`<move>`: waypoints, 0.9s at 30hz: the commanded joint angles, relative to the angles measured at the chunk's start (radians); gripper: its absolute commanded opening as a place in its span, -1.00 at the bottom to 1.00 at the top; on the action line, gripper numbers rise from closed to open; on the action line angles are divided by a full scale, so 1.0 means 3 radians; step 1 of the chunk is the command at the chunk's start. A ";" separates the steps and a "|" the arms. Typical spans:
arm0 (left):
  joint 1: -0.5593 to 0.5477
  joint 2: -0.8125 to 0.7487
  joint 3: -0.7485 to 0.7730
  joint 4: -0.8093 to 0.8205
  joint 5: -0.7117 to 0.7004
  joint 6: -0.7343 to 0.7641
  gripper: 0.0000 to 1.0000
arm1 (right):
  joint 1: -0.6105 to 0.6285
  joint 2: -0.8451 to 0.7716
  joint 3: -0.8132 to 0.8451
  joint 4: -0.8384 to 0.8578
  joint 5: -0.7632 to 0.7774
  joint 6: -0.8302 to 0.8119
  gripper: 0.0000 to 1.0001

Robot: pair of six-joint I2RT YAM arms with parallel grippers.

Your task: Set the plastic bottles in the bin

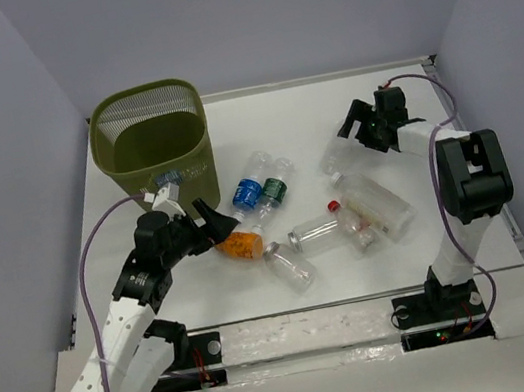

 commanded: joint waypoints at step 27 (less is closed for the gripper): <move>-0.0069 0.0414 -0.0567 0.0045 -0.0588 -0.0883 0.98 | 0.0741 -0.0570 0.0330 0.1418 -0.0485 0.0000 -0.50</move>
